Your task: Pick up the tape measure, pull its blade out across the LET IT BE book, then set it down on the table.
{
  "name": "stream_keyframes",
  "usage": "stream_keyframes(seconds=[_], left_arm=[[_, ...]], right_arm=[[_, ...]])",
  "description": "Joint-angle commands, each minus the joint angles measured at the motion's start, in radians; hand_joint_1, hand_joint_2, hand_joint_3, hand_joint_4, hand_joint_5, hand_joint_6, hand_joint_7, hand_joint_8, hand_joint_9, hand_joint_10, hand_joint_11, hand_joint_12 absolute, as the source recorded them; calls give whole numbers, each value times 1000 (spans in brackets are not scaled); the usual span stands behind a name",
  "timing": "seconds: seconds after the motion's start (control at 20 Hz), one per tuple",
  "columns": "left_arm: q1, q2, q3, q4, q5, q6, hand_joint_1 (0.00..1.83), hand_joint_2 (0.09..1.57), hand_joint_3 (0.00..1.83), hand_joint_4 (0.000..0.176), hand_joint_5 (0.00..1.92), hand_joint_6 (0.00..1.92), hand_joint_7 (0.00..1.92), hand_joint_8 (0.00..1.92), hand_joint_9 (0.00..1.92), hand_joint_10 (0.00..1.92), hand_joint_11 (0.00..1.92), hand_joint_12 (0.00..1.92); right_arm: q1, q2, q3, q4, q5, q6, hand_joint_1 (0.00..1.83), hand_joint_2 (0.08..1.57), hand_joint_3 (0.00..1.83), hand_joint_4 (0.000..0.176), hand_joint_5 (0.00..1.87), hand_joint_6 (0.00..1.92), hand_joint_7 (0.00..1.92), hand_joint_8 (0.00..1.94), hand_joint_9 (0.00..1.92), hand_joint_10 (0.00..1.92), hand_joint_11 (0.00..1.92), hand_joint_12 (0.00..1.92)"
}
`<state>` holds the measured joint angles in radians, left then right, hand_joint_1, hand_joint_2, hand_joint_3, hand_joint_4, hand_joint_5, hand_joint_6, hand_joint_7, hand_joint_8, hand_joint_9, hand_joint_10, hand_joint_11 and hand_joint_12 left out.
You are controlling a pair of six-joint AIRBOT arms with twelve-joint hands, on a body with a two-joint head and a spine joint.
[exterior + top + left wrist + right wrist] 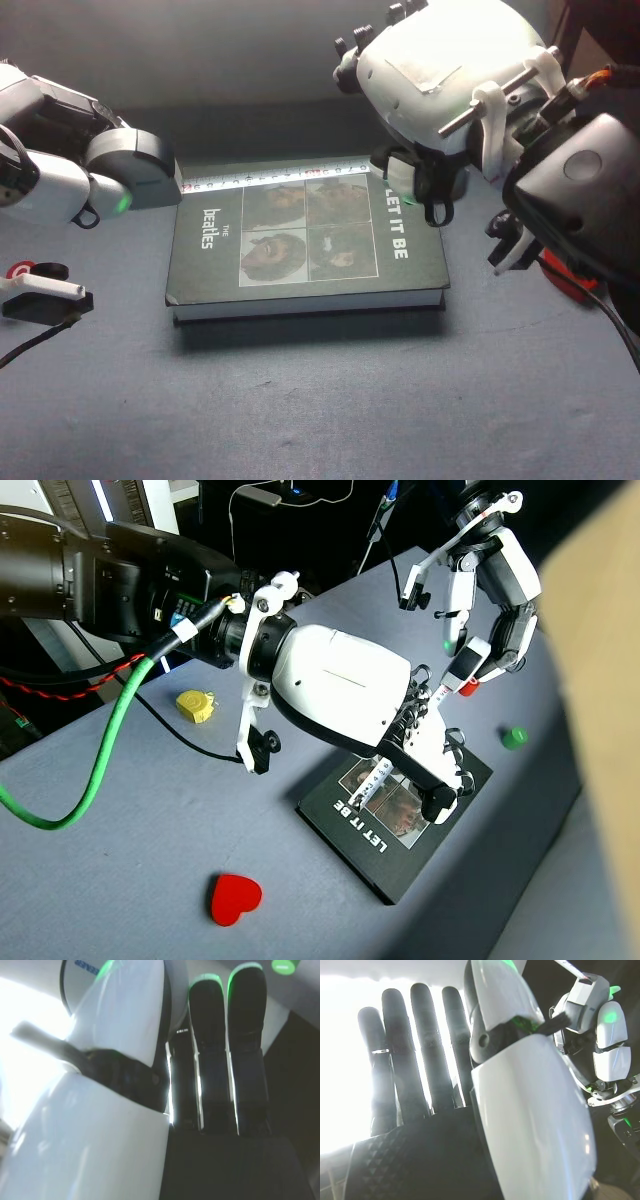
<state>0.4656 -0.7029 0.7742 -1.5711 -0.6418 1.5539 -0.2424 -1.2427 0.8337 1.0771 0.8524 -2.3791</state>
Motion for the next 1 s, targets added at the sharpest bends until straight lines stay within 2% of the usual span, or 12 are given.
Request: stream_keyframes(seconds=[0.0, 0.25, 0.4, 0.55, 0.95], left_arm=[[-7, 0, 5, 52, -34, -15, 1373, 1128, 0, 0, 941, 909, 928, 1038, 886, 1331, 820, 1243], [-8, 0, 8, 53, -31, -15, 1372, 1128, 0, 0, 939, 913, 927, 1041, 885, 1333, 820, 1248], [-8, 0, 10, 55, -28, -15, 1372, 1129, 0, 0, 936, 914, 924, 1042, 890, 1332, 827, 1252], [-8, 0, 13, 55, -27, -16, 1372, 1129, 0, 0, 933, 916, 926, 1039, 891, 1331, 822, 1251], [-7, -1, 18, 52, -27, -17, 1372, 1128, 0, 0, 927, 932, 931, 1028, 894, 1326, 821, 1256]], right_arm=[[-1, 2, 0, -72, 70, -7, 1038, 1103, 0, 0, 705, 13, 787, 15, 733, 32, 345, 1015], [-43, -6, 3, -135, 114, 4, 1040, 1103, 0, 0, 723, 15, 788, 12, 735, 29, 347, 1011], [-65, -9, 19, -152, 107, 29, 1040, 1103, 0, 0, 722, 14, 788, 11, 735, 28, 344, 1008], [-96, -11, 31, -220, 122, 77, 1042, 1105, 1, 0, 717, 10, 789, 10, 735, 27, 351, 1011], [-107, -35, 68, -223, 121, 92, 1027, 1095, 0, 0, 727, 9, 794, 9, 747, 27, 341, 1001]])
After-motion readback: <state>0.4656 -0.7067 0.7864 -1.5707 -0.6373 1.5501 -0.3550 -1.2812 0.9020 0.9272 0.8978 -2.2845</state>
